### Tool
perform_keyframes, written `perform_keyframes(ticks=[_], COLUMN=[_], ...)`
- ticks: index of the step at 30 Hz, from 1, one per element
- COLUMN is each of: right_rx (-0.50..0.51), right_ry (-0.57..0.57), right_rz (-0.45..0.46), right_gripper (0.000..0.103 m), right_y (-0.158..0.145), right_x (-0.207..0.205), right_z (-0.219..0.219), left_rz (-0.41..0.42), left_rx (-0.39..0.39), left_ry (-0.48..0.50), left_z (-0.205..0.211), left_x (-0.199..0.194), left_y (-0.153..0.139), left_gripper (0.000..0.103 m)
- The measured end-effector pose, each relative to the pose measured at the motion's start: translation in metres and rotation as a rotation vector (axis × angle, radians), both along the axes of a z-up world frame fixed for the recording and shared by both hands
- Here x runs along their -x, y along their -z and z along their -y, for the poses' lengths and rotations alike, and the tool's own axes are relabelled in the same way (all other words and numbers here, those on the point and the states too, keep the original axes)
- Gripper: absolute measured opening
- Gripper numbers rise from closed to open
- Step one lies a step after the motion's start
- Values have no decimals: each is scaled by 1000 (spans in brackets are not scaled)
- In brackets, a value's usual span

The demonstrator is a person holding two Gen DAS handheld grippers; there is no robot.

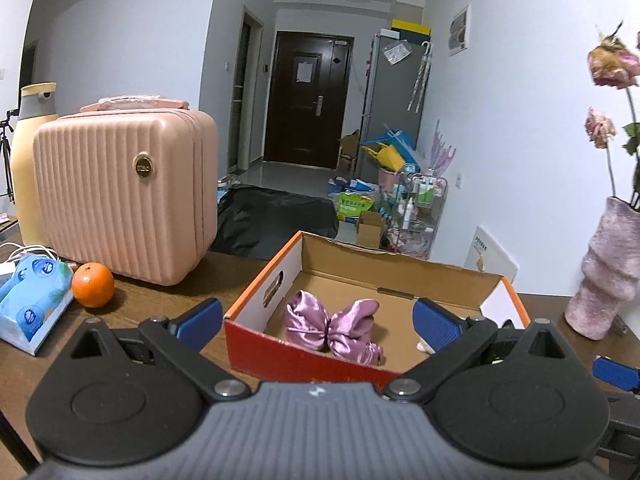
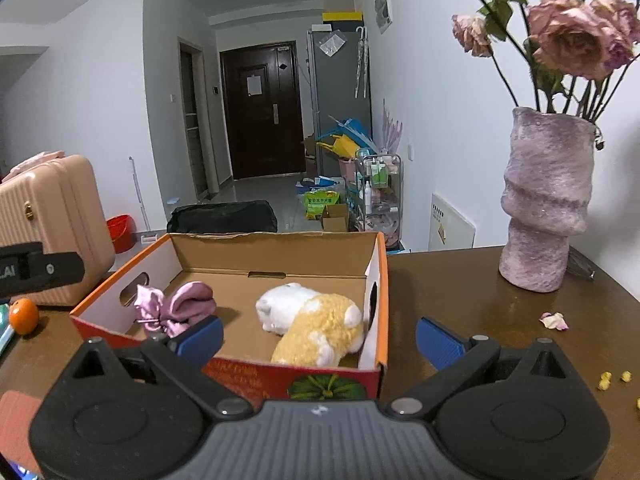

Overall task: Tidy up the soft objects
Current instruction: 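Withdraw both tools from the box back toward the remaining items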

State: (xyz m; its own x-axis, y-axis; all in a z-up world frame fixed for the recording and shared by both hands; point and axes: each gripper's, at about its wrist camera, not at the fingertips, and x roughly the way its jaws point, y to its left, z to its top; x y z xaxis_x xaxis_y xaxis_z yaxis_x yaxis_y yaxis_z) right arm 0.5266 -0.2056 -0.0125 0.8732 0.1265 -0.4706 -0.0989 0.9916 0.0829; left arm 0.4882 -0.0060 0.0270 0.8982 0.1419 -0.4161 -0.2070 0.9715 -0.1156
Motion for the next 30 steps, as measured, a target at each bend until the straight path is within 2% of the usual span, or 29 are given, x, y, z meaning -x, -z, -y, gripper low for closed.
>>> perform_keyframes(ticks=[13,30], right_rx=[45,88], right_ry=[-34,-119], right_rz=[57,108], right_gripper=[103,103], right_y=[-1,12], right_x=[65,145], right_z=[-5,-19], left_rz=[85,88], left_rx=[1,-46], left_ry=[68,70], left_z=[-10,-31], left_x=[76,140], left_y=[-2,12], left_gripper=[103,103])
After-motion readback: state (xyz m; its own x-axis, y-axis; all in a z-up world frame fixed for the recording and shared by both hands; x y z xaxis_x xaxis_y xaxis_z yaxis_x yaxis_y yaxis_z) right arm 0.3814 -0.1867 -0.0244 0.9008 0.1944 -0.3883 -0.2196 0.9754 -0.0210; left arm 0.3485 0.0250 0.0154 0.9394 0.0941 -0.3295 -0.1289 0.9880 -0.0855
